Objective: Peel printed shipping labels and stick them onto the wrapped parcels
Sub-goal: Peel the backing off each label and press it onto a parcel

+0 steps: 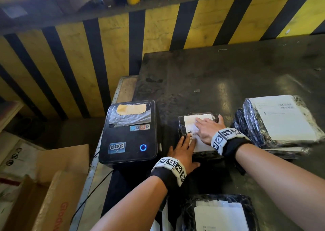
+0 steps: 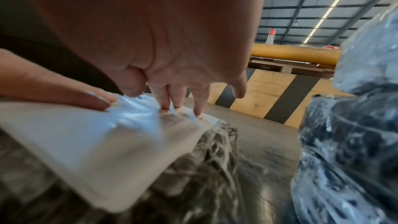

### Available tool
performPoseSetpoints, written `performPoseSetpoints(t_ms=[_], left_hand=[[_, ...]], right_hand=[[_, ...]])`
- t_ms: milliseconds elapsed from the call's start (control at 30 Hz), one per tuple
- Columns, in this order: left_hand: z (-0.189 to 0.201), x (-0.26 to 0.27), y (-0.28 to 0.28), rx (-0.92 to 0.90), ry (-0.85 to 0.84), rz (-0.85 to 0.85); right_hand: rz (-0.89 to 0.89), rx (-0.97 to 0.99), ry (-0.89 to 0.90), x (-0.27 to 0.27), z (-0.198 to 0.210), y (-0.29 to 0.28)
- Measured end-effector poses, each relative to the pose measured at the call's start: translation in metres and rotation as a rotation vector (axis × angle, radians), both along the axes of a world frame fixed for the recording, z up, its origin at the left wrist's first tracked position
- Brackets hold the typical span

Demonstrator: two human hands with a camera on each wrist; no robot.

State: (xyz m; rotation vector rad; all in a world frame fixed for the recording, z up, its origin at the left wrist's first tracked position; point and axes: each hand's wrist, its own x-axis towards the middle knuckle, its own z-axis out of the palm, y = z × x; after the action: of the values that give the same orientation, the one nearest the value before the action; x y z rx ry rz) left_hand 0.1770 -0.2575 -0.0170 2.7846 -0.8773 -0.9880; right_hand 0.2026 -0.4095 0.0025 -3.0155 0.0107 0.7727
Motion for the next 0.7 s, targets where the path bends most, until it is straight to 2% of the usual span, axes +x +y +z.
performPoseSetpoints(t_ms=[167, 333, 500, 600, 700], left_hand=[[0.004, -0.005, 0.002, -0.009, -0.018, 0.001], [0.009, -0.010, 0.009, -0.009, -0.022, -0.005], [0.013, -0.015, 0.014, 0.032, -0.001, 0.002], [0.017, -0.015, 0.012, 0.037, 0.012, 0.004], [0.017, -0.014, 0.012, 0.035, 0.004, -0.002]], right_hand=[[-0.021, -0.010, 0.041, 0.011, 0.019, 0.018], [0.045, 0.080, -0.024, -0.008, 0.005, 0.021], [-0.084, 0.032, 0.004, -0.017, 0.002, -0.013], [-0.151, 0.007, 0.061, -0.008, 0.011, -0.003], [-0.072, 0.076, 0.019, -0.002, 0.012, 0.018]])
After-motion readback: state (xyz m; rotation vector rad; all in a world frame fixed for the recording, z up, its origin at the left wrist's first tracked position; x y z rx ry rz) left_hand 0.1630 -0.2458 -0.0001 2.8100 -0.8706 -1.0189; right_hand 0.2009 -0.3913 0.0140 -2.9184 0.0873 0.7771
